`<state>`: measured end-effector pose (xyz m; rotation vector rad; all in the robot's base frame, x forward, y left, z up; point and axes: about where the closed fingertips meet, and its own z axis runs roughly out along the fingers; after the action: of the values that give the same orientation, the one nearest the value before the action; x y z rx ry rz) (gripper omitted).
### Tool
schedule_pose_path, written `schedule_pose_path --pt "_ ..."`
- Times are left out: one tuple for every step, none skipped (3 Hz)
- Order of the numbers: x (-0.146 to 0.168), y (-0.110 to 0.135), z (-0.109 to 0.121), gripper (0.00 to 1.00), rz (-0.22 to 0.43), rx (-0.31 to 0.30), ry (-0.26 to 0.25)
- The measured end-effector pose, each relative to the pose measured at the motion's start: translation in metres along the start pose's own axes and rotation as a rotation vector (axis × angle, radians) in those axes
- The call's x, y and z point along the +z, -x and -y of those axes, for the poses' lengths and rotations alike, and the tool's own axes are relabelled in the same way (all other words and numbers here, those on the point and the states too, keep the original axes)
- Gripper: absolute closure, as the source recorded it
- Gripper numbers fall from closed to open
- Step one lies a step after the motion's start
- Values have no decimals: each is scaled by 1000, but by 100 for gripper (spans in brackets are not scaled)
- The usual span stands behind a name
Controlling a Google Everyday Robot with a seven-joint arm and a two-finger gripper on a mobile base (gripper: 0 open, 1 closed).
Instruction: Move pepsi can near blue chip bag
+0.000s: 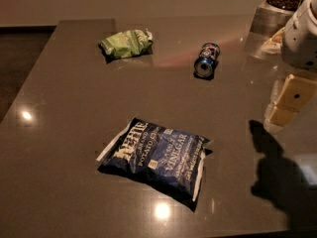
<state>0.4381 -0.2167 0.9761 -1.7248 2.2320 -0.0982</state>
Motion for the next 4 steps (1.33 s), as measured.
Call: schedule_pose_path --pt "0 1 1 0 0 3 -1" --pt "6 11 16 0 7 57 -16" --pt "25 38 48 0 12 167 -18" --pt "39 54 71 0 31 264 -8"
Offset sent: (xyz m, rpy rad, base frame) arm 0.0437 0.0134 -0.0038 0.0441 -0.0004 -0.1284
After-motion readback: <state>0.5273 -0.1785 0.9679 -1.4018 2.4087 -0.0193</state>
